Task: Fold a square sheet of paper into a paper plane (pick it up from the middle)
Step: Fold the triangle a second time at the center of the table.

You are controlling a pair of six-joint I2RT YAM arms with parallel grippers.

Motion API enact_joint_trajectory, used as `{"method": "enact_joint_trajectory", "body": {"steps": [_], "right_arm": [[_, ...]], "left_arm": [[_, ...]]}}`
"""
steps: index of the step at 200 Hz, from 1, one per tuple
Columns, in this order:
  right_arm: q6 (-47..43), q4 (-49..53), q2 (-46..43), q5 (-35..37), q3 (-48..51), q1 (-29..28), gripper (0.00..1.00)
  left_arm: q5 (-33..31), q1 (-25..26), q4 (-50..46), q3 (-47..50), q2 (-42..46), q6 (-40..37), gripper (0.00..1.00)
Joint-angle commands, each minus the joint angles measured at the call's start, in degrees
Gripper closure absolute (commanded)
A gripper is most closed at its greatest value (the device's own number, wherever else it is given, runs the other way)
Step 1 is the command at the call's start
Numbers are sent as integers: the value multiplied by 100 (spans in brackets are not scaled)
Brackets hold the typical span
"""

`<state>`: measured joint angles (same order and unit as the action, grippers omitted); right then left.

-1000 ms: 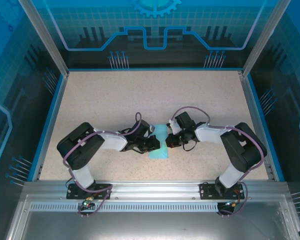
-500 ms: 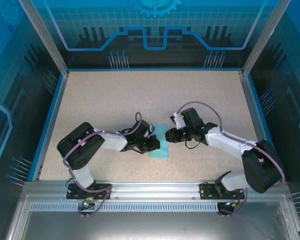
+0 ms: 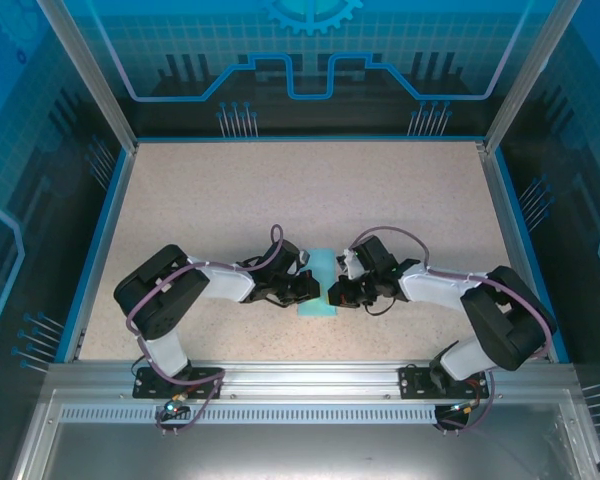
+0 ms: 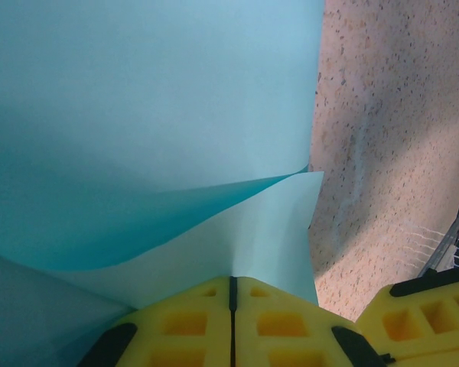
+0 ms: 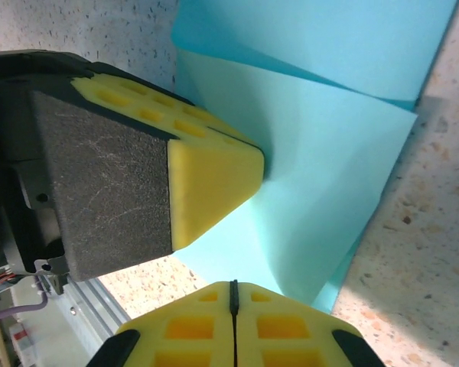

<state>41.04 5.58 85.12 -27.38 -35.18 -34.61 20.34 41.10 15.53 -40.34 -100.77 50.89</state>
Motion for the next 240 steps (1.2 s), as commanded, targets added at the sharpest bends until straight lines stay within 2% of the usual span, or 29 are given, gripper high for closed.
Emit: {"method": "enact_joint_trajectory", "body": {"steps": [1, 55, 112, 199, 240], "right_arm": [[234, -142, 84, -222, -20, -113, 93], [80, 153, 471, -24, -305, -222, 92], [19, 127, 881, -23, -74, -114, 92], [-26, 476, 275, -40, 127, -4, 90], [41, 264, 573, -157, 455, 143, 90]], "left_arm": [[-157, 46, -383, 105, -29, -88, 93], [-161, 44, -397, 96, -9, -96, 93], [-215, 44, -432, 160, 4, -108, 93], [-259, 38, -505, 149, -27, -146, 93], [-257, 47, -494, 158, -36, -136, 94]]}}
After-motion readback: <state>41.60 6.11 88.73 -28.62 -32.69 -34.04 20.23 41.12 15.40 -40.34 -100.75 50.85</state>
